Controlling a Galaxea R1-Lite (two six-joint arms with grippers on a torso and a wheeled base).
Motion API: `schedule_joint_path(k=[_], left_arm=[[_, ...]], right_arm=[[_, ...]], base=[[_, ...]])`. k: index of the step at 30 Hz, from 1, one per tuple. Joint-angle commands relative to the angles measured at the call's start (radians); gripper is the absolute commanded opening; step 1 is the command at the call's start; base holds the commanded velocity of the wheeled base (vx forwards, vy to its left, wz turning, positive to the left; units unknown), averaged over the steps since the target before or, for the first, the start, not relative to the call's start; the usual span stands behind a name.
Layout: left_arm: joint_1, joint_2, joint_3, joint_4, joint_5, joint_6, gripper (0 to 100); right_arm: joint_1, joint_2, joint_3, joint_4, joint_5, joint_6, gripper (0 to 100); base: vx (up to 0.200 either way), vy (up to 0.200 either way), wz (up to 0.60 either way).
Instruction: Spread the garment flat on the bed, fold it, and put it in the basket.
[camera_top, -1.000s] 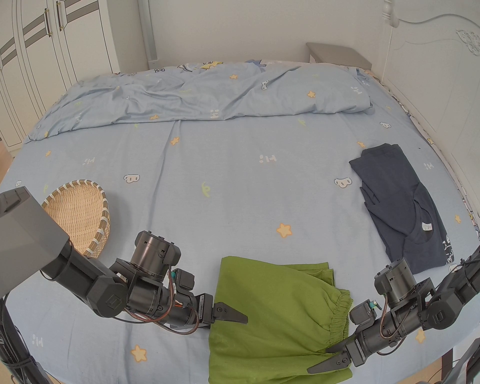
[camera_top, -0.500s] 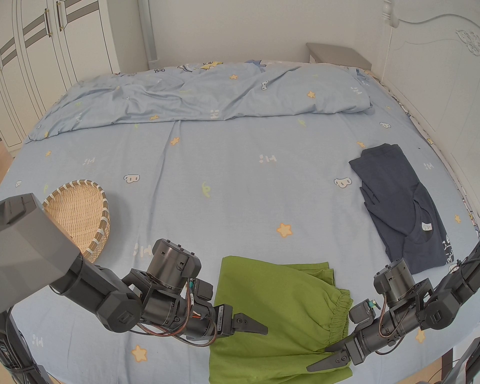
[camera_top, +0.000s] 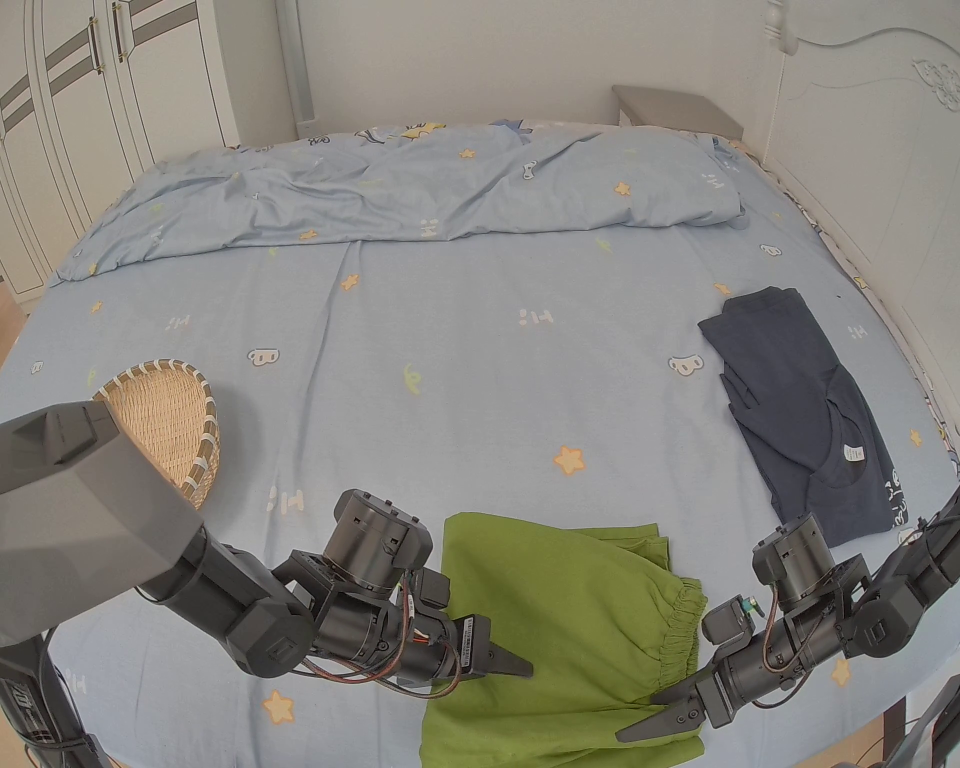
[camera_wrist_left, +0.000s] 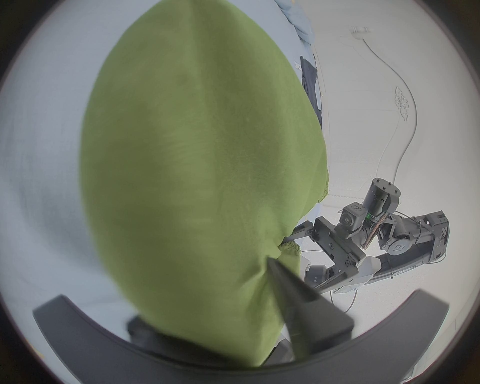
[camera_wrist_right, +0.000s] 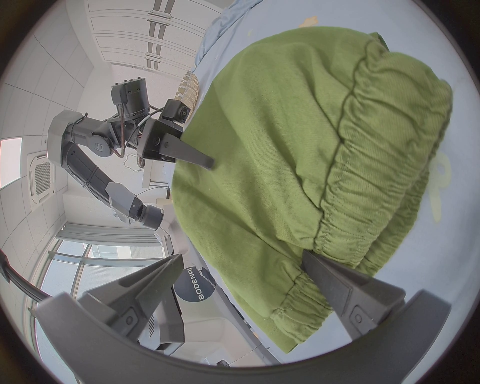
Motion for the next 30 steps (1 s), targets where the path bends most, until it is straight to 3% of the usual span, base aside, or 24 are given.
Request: schedule_joint_path(k=[1,7,10,16,18,22,30], left_arm=[[-0.007,0.012,-0.002,-0.002,-0.001,-0.003,0],[0.001,-0.034,0.007,0.016,-0.001,-0.003,0],[0.03,-0.14,-0.027,0.081,-0.001,0.002,0],[0.11,-0.229,-0.215,0.388,-0.001,0.04,0],[0.153,-0.247,-0.28,0.516,-0.009,0.106,0],[0.213,-0.278,-0.349,0.69,-0.013,0.215,0],[0.245,-0.291,-0.409,0.814,-0.005,0.23,0]], right_arm=[[-0.001,-0.004,0.0,-0.002,0.003,-0.001,100],[-0.029,-0.05,-0.023,0.009,0.005,0.003,100],[-0.073,-0.164,-0.114,0.072,0.005,0.051,100],[-0.152,-0.299,-0.391,0.377,0.006,0.08,100],[-0.173,-0.317,-0.46,0.445,0.006,0.08,100],[-0.207,-0.319,-0.496,0.459,0.011,0.08,100],[-0.193,-0.32,-0.482,0.465,0.018,0.08,100]], base=[[0.0,0.0,0.0],[0.0,0.0,0.0],[0.0,0.0,0.0],[0.0,0.0,0.0],[0.0,0.0,0.0],[0.0,0.0,0.0],[0.0,0.05,0.0]])
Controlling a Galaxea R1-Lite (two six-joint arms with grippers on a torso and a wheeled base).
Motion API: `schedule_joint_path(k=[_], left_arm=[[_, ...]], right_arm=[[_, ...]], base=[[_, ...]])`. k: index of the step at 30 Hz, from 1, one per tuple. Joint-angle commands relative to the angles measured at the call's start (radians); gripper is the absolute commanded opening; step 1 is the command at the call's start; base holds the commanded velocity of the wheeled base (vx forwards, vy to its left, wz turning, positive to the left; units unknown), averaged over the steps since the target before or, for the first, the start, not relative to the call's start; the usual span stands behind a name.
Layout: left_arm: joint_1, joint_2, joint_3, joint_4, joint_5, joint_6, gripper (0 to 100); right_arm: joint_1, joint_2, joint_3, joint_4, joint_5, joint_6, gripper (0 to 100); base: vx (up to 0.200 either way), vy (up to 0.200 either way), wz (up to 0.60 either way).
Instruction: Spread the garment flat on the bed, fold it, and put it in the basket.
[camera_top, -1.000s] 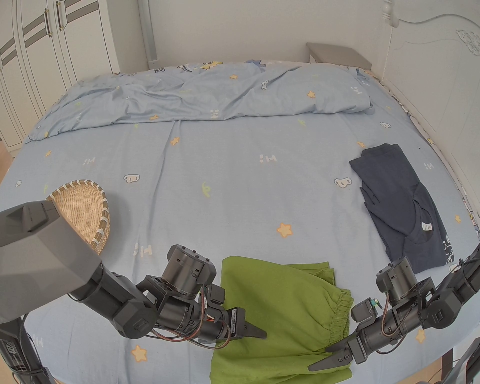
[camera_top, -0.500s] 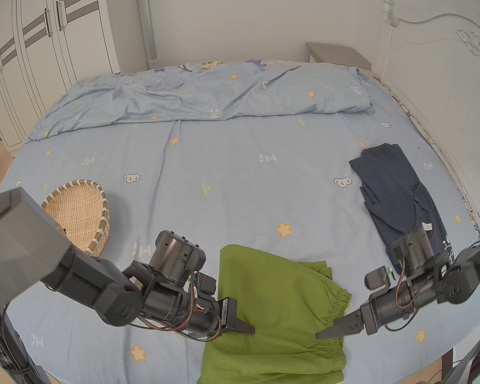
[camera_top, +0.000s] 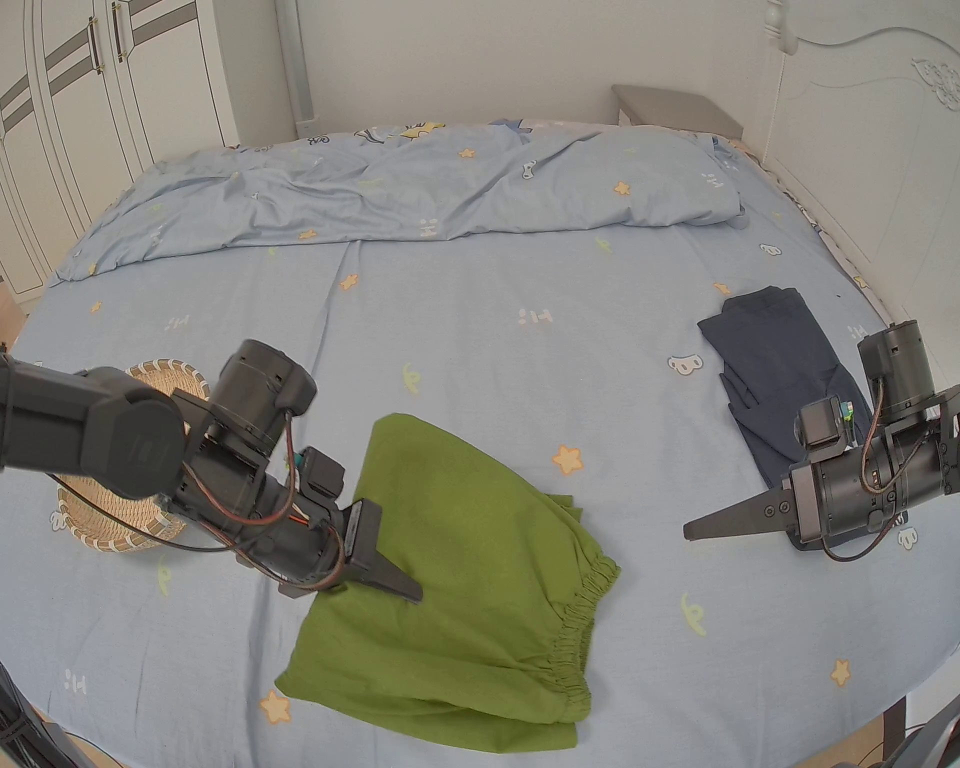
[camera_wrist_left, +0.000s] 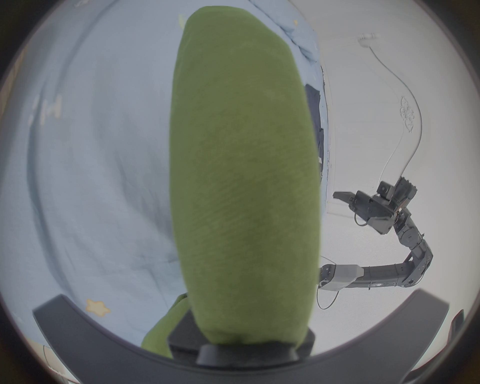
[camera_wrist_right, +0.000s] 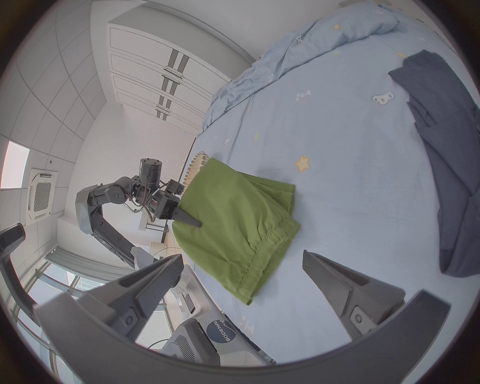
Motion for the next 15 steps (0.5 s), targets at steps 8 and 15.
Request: schedule_joint_path(k=[8,15], left_arm=[[0.033,-0.099,-0.133,0.209,0.013,0.073,0],[0.028,-0.178,-0.131,0.232,0.013,0.078,0]], right_arm=[[-0.018,-0.055,-0.026,0.009,0.002,0.003,100],[-0.009,-0.055,-0.02,0.009,0.002,0.004,100]], base=[[0.0,0.2,0.0],[0.0,0.2,0.0]])
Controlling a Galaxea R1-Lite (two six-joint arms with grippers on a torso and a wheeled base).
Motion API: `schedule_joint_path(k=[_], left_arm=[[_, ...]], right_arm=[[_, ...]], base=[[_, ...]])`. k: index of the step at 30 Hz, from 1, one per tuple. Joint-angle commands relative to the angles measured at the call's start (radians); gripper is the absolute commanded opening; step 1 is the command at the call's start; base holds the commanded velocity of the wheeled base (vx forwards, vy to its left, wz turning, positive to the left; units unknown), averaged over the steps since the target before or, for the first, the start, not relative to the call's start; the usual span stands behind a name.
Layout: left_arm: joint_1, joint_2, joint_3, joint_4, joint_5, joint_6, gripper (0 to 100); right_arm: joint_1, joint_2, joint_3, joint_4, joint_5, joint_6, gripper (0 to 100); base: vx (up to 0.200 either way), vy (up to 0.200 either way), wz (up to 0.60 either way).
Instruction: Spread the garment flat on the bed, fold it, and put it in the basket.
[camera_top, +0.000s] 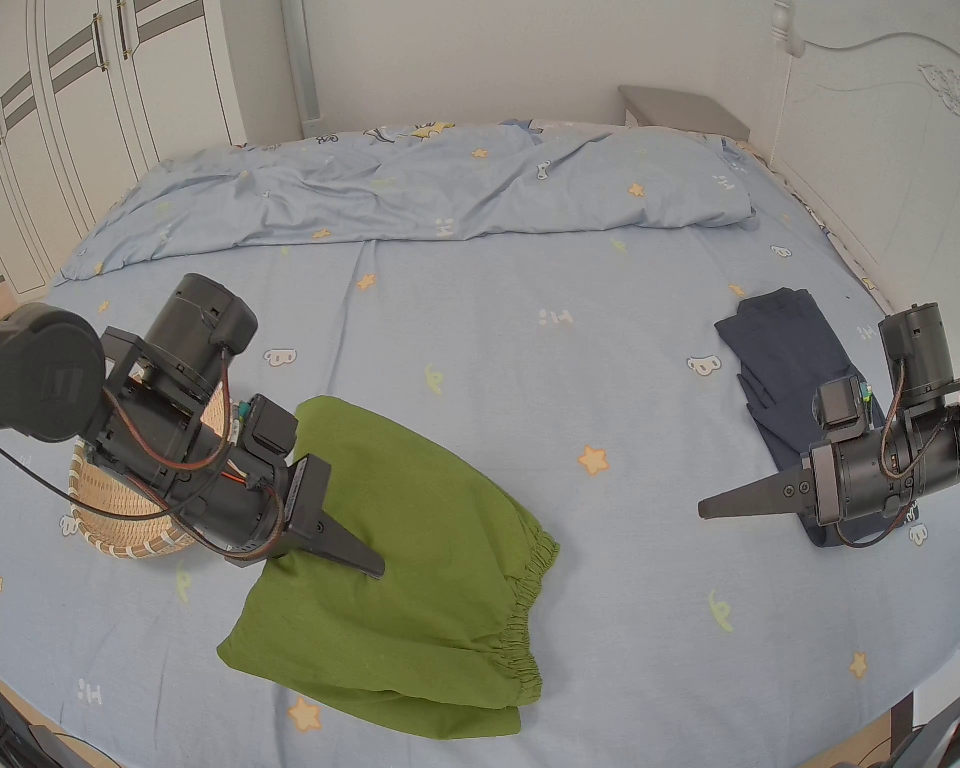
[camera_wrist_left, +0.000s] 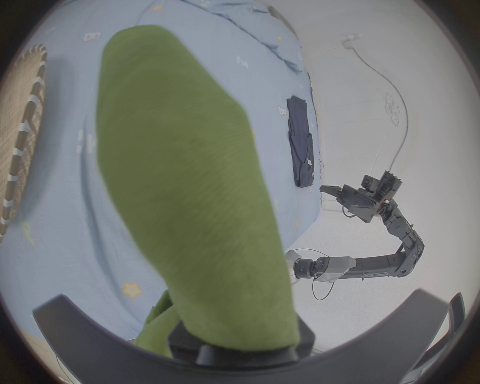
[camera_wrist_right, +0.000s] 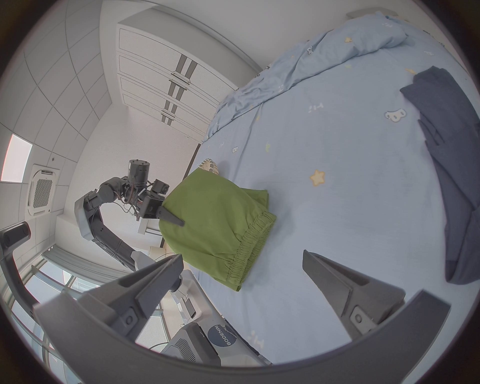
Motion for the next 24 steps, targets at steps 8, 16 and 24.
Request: schedule_joint_path(k=[8,16,24], left_arm=[[-0.03,-0.047,0.006,-0.001,0.0,0.002,0],[-0.07,-0.047,0.012,-0.009,0.031,0.009,0],[-0.085,-0.037,-0.092,0.01,0.172,0.115,0]], right_arm=[[0.0,-0.006,0.001,0.0,0.0,0.0,100],[0.003,-0.026,0.002,0.0,0.0,0.003,100],[0.004,-0.027,0.005,0.0,-0.001,0.003,100]], base=[[0.0,0.2,0.0],[0.0,0.05,0.0],[0.0,0.0,0.0]])
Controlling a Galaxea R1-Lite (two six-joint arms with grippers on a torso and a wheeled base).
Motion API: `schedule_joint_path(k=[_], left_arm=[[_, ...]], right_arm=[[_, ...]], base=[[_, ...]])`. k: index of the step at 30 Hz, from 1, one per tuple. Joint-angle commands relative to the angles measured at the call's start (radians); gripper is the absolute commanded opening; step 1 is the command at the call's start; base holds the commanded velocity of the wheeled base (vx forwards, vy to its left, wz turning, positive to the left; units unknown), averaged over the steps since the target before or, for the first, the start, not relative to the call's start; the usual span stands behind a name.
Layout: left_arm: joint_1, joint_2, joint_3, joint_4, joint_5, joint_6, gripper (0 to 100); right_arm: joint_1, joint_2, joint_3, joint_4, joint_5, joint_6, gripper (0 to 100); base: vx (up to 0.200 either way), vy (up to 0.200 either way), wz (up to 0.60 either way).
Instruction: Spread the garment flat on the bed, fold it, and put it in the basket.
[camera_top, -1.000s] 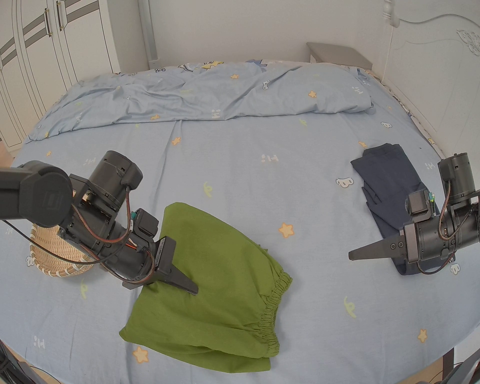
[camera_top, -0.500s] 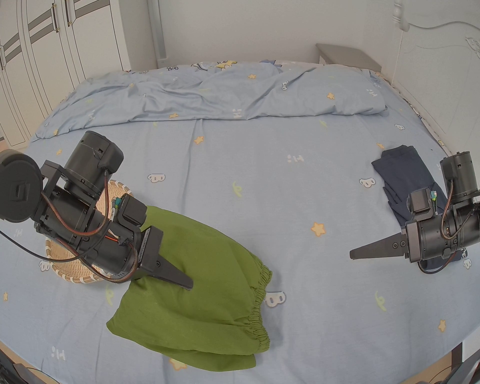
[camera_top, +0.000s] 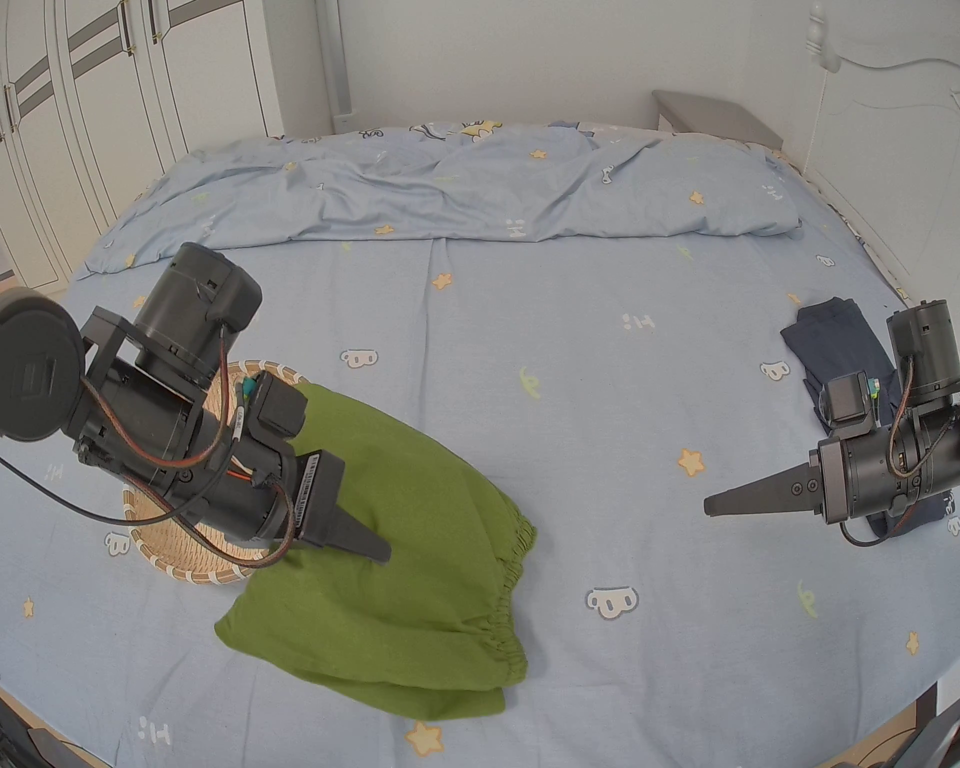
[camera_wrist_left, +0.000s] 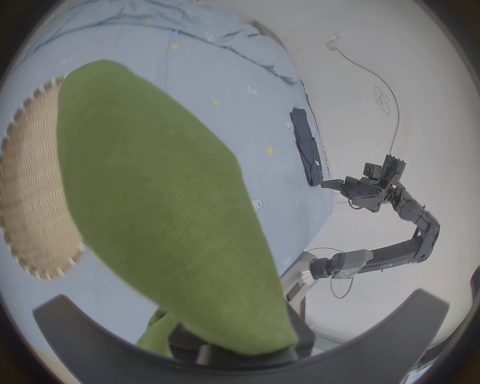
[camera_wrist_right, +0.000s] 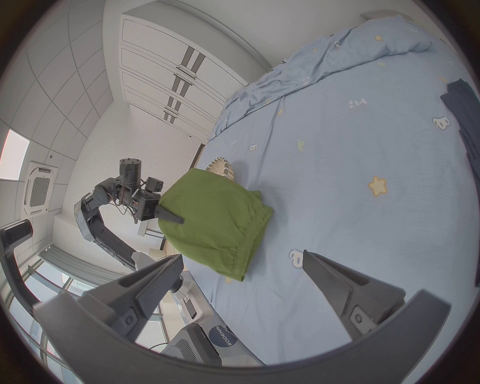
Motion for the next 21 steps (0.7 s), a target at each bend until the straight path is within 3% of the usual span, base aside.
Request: schedule_joint_path(k=[1,7,13,21], left_arm=[[0.01,0.005,-0.07,0.03,0.025,0.087,0],[0.077,-0.003,-0.096,0.047,0.026,0.22,0],[0.123,-0.042,-0.091,0.007,0.045,0.225,0],[0.238,-0.119,-0.05,-0.151,0.042,0.22,0]], right_arm=[[0.003,0.0,0.003,-0.002,-0.001,0.0,100],[-0.005,0.005,0.003,-0.009,-0.001,-0.002,100],[-0.006,0.009,0.003,-0.011,-0.001,0.0,100],[-0.003,0.002,0.003,-0.011,-0.004,0.001,100]], base=[[0.0,0.0,0.0],[0.0,0.0,0.0],[0.0,0.0,0.0],[0.0,0.0,0.0]])
